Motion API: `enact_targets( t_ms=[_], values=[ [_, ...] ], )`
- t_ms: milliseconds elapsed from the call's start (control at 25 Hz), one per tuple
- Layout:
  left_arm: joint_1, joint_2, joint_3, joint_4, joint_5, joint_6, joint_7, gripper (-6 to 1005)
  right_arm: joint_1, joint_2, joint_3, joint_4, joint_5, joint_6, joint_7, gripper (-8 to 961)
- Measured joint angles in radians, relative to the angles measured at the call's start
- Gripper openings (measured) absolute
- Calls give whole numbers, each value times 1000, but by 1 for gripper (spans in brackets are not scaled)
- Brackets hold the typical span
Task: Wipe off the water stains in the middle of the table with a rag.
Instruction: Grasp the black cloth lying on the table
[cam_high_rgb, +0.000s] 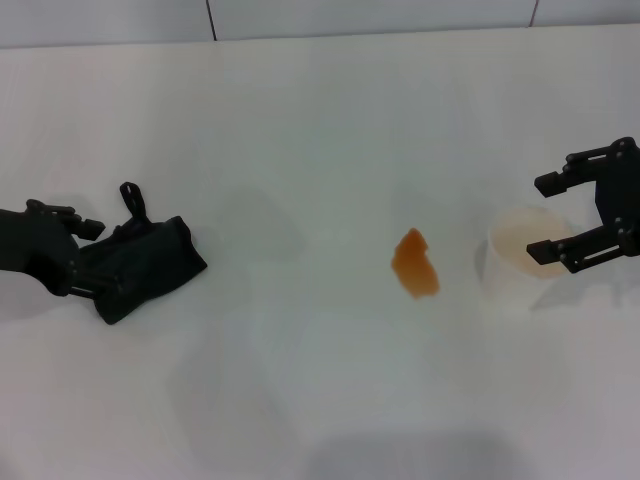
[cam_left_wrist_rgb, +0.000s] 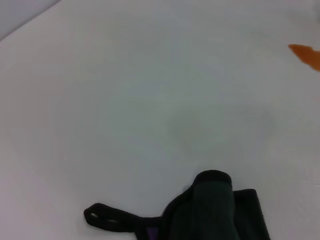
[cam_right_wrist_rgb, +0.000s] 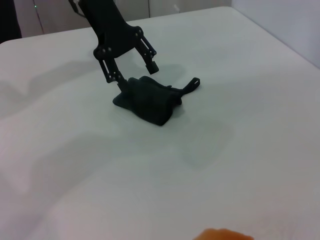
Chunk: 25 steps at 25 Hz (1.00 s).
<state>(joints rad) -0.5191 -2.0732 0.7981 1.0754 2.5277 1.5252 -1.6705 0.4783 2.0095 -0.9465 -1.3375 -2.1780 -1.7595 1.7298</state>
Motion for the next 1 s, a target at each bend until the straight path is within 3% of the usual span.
enact_targets(
  t_ms=[240,680,1000],
  values=[
    [-5,0,1,-40,-2,-36,17,874,0,0,0,0,3,-2,1,816],
    [-9,-3,1,-70,-10,-65,23,697,-3,0,-3,1,5,0,-1,817],
    [-20,-1,4,-97,-5,-78,24,400,-8,1,-27,2,4,3,-1,817]
  ],
)
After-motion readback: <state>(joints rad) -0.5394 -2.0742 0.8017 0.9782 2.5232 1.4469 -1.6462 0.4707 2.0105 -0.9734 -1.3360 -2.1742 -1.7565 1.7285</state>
